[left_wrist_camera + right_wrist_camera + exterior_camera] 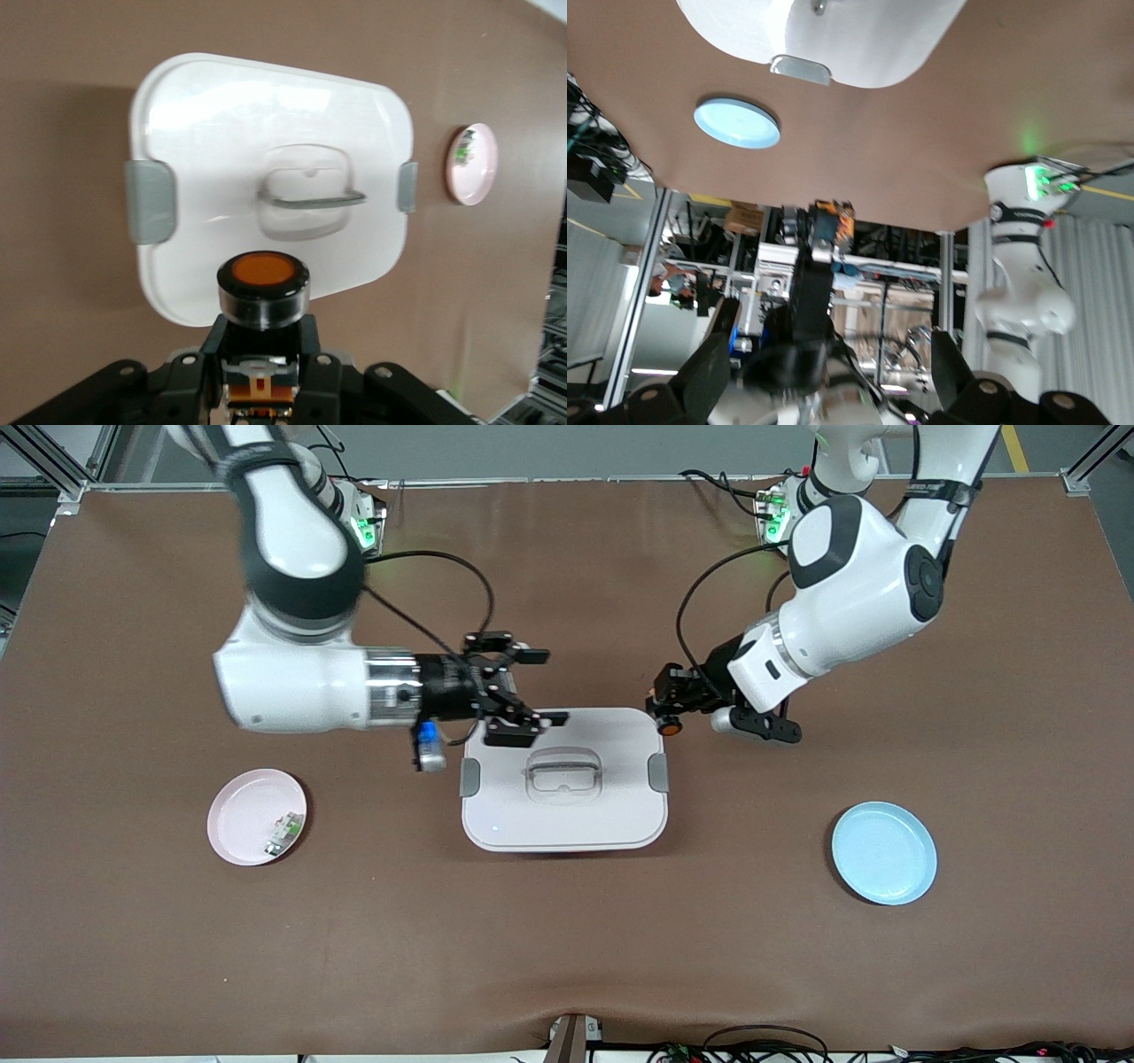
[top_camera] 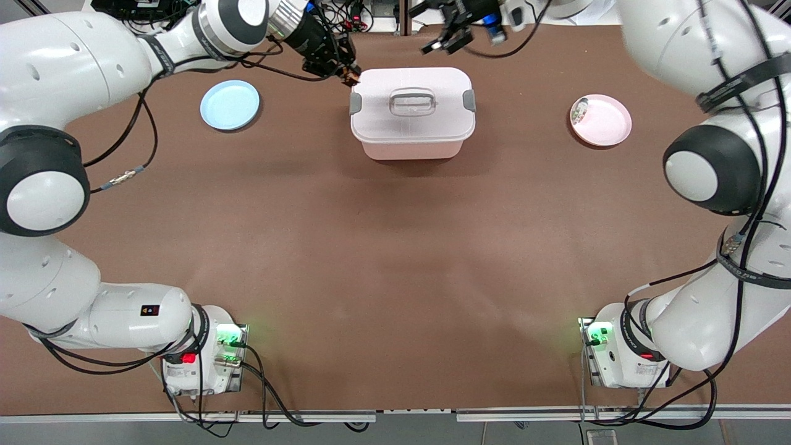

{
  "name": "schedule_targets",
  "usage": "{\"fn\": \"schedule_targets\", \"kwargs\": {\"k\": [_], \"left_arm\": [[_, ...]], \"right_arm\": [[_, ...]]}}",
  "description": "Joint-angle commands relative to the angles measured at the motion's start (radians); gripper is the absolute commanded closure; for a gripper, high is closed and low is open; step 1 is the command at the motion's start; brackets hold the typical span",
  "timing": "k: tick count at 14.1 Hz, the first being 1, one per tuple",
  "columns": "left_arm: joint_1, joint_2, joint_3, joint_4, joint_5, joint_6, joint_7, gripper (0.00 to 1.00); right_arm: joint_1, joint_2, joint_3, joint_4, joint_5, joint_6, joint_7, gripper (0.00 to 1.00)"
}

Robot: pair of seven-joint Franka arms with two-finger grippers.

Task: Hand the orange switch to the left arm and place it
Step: 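Open the right gripper and pull the switch away with the left gripper, then carry the switch with the left gripper while the right gripper retracts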

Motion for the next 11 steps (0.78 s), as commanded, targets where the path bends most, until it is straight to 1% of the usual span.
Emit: {"fn": "schedule_targets", "kwargs": {"k": [1,2,3,5,6,8,11], "left_arm": [[0.039,-0.019,-0.005,0.002,0.072,-0.054,-0.005,1.0],[0.042,-0.022,-0.005,0.003,0.11,-0.069,-0.005,1.0],[0.05,-0.021,-0.005,0.021,0.156,-0.08,-0.005,1.0],[0.079,-0.015,-0.005,0.041,0.238,-0.103,0.027,1.0],[0.09,-0.013,-0.005,0.044,0.244,-0.108,0.059,1.0],[0.128,-0.01,-0.003,0.043,0.246,-0.155,0.149,1.0],[0.205,-0.01,-0.002,0.035,0.252,-0.211,0.341,1.0]], "right_arm": [[-0.148,-0.058,0.014,-0.002,-0.088,-0.195,-0.001,0.0],[-0.176,-0.07,0.014,0.021,-0.179,-0.27,-0.03,0.0],[-0.182,-0.09,0.014,0.032,-0.303,-0.33,-0.07,0.0],[-0.182,-0.148,0.016,0.022,-0.524,-0.364,-0.173,0.0],[-0.182,-0.159,0.016,0.022,-0.595,-0.392,-0.22,0.0],[-0.205,-0.171,0.013,0.014,-0.683,-0.421,-0.325,0.0],[-0.212,-0.206,0.013,-0.027,-0.821,-0.415,-0.47,0.0]]}}
